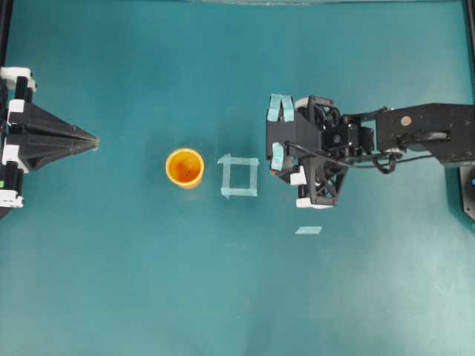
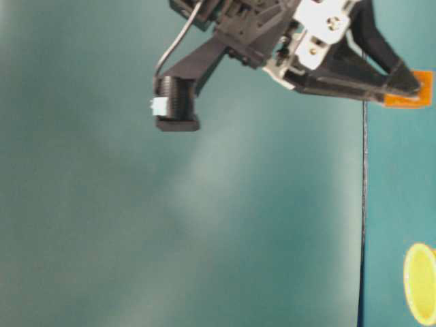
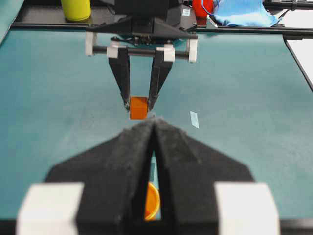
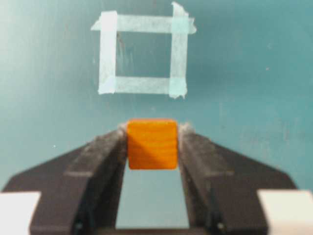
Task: Move the block to the left with right arm.
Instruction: 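Lower the open right gripper around the orange cube and close it, then lift the orange cube and carry it left over the orange cup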
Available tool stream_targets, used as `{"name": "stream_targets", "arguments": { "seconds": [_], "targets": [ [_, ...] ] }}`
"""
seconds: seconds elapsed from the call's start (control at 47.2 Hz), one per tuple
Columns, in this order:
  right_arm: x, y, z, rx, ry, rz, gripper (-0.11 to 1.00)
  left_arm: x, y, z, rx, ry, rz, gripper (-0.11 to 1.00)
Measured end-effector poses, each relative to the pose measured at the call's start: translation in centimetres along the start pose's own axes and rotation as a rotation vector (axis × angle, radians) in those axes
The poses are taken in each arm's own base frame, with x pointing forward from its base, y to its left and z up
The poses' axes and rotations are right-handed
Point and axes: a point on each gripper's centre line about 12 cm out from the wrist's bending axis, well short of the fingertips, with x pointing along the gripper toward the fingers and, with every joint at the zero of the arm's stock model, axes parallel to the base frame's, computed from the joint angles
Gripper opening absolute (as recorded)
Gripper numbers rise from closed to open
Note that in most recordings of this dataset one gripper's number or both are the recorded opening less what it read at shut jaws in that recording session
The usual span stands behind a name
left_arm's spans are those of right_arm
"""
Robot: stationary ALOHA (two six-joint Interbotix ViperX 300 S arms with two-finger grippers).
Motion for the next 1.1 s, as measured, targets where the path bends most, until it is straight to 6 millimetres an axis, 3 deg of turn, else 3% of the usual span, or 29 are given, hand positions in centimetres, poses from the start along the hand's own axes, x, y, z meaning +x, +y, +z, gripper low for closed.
{"name": "stream_targets", "arguments": {
  "seconds": [0.635,1.101],
  "targets": [
    [-3.0,-0.2,5.5,-0.004,-0.161,-0.006,0.41,0.0,0.0,0.0,0.000,0.000,0.000,0.00],
    [-3.2,-0.3,8.1,-0.012,-0.213,-0.009,0.41,0.0,0.0,-0.1,0.002,0.002,0.000,0.00]
  ]
}}
